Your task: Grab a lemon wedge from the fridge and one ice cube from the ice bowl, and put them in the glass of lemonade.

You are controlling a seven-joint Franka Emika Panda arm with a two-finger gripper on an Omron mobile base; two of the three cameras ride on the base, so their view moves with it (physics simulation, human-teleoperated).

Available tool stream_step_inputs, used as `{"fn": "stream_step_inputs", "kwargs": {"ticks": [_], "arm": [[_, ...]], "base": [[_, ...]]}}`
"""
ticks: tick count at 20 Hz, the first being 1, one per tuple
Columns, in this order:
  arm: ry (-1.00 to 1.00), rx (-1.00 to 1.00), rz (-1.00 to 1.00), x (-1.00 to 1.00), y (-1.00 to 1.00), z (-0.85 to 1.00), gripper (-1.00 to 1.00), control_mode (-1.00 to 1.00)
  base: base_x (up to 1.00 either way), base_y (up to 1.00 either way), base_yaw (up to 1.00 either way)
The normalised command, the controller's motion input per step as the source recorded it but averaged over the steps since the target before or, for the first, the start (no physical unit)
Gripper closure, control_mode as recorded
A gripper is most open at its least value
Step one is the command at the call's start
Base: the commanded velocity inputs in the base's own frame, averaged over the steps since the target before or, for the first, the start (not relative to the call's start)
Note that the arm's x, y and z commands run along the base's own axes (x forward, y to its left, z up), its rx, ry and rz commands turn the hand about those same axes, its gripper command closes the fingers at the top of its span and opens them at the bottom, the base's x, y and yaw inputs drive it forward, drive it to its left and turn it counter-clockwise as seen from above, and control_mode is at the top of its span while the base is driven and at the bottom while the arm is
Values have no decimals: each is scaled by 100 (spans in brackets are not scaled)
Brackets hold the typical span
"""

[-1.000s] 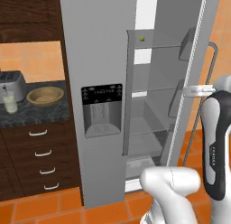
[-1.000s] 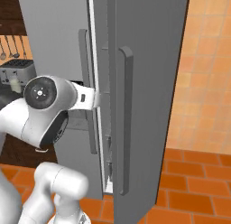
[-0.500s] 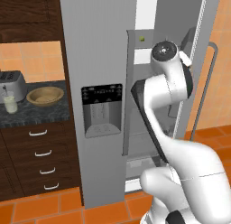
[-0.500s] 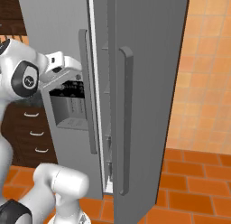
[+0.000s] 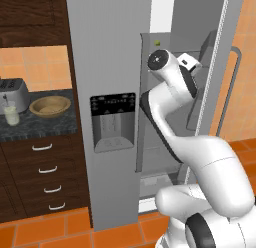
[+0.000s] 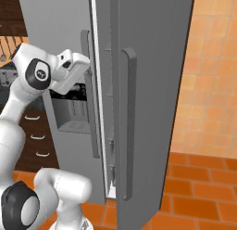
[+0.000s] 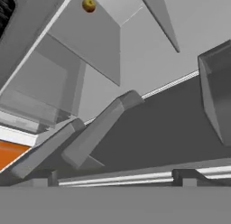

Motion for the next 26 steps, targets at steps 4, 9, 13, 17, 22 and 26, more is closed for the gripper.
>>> {"fn": "stream_step_inputs", "kwargs": {"ticks": [4, 9, 13, 17, 22, 26], "arm": [[14, -3, 0, 60, -45, -28, -100, -100], [4, -6, 0, 20, -22, -62, -100, -100], [0, -11, 0, 1, -22, -17, -100, -100], [6, -14, -6, 0, -54, -2, -100, -100], [12, -11, -8, 0, -58, -7, -100, -100], [12, -5, -9, -5, -65, -1, -100, -100]], "base": [[0, 0, 0], [0, 0, 0], [0, 0, 0], [0, 0, 0], [0, 0, 0], [0, 0, 0]]}}
